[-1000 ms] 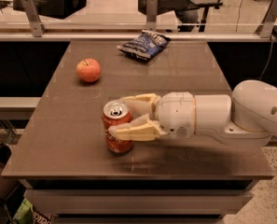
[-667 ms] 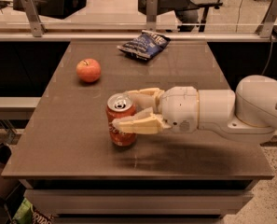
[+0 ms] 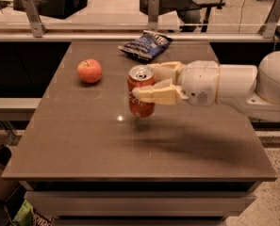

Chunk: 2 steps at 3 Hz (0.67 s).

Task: Move coke can near blue chip bag

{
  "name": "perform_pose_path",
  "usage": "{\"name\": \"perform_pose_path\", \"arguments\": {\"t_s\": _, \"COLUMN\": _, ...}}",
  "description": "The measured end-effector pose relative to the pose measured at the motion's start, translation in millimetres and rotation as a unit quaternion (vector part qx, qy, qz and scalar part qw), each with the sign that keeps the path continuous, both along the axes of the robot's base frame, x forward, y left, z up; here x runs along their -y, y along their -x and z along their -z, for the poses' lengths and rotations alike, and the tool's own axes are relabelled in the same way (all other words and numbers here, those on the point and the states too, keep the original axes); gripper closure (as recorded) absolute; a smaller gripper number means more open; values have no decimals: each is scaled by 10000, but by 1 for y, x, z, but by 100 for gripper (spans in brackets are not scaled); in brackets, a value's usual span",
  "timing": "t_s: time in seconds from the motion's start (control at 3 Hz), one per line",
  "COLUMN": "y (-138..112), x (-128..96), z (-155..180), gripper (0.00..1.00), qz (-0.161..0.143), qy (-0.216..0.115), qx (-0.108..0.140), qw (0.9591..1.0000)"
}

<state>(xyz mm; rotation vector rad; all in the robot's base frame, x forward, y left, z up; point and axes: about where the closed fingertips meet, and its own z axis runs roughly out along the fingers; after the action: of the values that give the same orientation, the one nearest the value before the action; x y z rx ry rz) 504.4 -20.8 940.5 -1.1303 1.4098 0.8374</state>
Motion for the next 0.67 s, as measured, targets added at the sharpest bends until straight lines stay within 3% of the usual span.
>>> {"name": "perform_pose_path", "arguments": {"t_s": 0.67, "y": -66, "x": 63, "z": -13, "gripper": 100, "qz": 538, "qy": -158, "qx": 4, "qw": 9984}}
